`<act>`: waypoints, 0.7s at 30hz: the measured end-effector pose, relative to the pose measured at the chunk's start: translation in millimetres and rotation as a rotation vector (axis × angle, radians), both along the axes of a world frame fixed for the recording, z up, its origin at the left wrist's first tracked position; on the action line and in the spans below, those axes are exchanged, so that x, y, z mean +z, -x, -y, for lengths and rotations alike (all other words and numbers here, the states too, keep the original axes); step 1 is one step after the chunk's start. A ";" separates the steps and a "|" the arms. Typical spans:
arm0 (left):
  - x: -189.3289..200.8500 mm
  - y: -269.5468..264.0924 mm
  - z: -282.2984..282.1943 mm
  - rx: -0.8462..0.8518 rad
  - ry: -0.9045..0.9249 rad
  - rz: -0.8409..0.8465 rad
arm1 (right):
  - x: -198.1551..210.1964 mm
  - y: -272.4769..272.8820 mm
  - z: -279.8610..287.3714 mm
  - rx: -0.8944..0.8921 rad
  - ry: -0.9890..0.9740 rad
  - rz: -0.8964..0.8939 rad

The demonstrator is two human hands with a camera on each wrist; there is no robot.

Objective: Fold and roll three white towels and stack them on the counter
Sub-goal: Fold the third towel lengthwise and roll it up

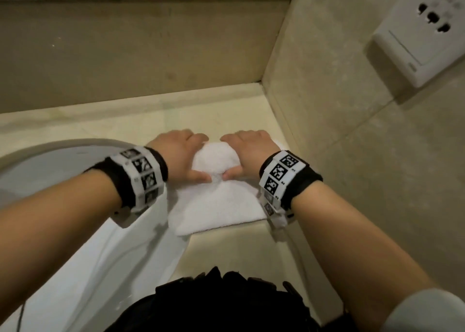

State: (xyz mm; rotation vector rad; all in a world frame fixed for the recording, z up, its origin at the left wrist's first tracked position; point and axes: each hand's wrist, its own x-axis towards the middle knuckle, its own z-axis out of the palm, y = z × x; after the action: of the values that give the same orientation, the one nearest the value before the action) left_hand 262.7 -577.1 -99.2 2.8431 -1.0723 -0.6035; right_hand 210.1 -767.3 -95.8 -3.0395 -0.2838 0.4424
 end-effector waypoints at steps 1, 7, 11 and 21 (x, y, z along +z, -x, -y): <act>-3.0 5.6 -0.8 -0.048 -0.016 0.185 | -2.4 3.1 -0.2 -0.031 -0.020 0.077; -16.0 11.4 -2.1 -0.085 -0.171 0.257 | -14.0 19.8 -3.1 -0.108 -0.015 0.139; -3.4 -10.7 -3.8 -0.017 0.011 -0.039 | -8.3 20.2 2.3 -0.004 0.047 0.034; -3.8 21.0 -16.0 -0.117 -0.005 0.164 | 17.9 -7.7 16.3 0.042 0.027 -0.250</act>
State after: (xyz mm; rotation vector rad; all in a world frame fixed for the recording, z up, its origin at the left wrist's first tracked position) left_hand 241.7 -561.1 -103.0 2.8924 -1.2698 -0.3842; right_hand 217.8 -783.6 -77.9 -2.9639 -0.3299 0.8260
